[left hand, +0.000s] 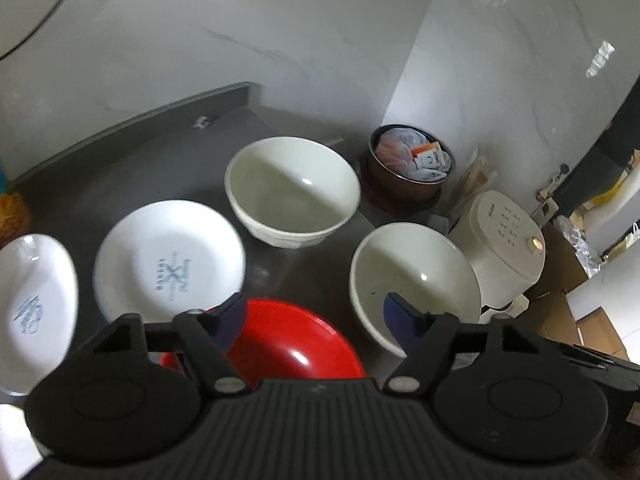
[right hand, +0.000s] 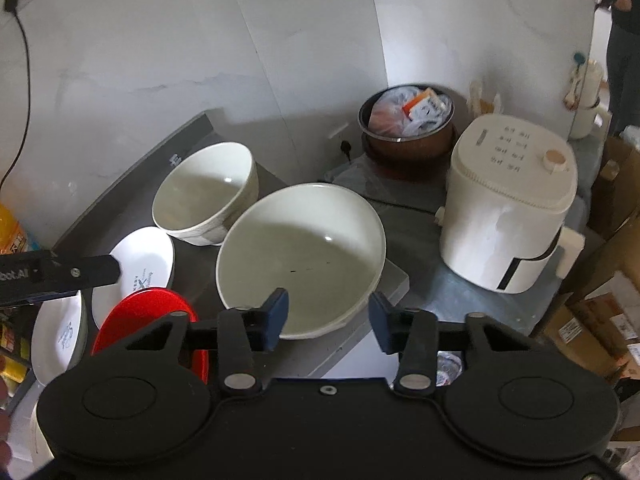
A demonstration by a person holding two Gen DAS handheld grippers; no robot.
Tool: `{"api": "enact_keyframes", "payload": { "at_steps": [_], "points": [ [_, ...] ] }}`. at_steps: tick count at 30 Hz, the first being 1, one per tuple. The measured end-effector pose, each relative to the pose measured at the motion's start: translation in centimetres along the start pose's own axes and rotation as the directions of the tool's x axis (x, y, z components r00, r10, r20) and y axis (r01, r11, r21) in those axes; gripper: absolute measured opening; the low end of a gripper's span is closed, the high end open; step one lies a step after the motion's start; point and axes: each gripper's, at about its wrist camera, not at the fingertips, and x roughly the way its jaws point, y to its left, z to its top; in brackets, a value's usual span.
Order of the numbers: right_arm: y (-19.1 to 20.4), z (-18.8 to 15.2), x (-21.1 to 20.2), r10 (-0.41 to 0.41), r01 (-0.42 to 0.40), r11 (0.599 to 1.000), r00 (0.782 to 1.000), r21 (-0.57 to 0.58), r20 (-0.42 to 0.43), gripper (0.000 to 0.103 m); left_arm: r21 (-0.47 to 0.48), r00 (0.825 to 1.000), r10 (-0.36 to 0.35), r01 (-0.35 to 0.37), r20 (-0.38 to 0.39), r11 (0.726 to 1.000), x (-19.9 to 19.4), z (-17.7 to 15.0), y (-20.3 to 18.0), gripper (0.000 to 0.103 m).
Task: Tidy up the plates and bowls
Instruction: 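Grasp the rim of the large white bowl with the right tool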
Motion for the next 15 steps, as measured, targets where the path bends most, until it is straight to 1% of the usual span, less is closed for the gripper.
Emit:
{"api": "enact_keyframes", "payload": {
  "at_steps": [3, 8, 9, 10, 12, 15],
  "points": [
    [-0.4, 0.4, 1.2, 0.008, -0.008, 1.000, 1.000, 0.001, -0.021, 0.037, -0.007, 1.000, -0.014, 0.014, -0.018, 1.000, 1.6, 0.4, -0.7, 0.063],
    [-1.0, 1.1, 2.7, 0.009, -0.009, 1.000, 0.999, -0.006, -0.042, 0.036, -0.020, 0.999, -0.022, 0.021, -0.049, 1.000, 4.3, 1.2, -1.5, 0.057],
    [-1.2, 1.3, 3.0, 0.012, -0.012, 1.000, 0.999, -0.005, -0.048, 0.033, -0.022, 0.998, -0.021, 0.019, -0.057, 1.000, 4.7, 1.3, -1.6, 0.054],
    [-1.4, 1.4, 3.4, 0.015, -0.015, 1.000, 0.998, -0.001, -0.058, 0.031, -0.024, 0.998, -0.020, 0.018, -0.065, 1.000, 5.2, 1.2, -1.6, 0.049],
    [-1.8, 1.6, 4.0, 0.020, -0.020, 1.000, 0.997, 0.007, -0.071, 0.028, -0.022, 0.996, -0.019, 0.017, -0.084, 1.000, 6.1, 1.2, -1.9, 0.043],
    [-2.2, 1.9, 4.7, 0.016, -0.016, 1.000, 0.996, 0.001, -0.083, 0.027, -0.027, 0.995, -0.015, 0.012, -0.101, 1.000, 7.5, 1.1, -2.3, 0.038]
  ]
}}
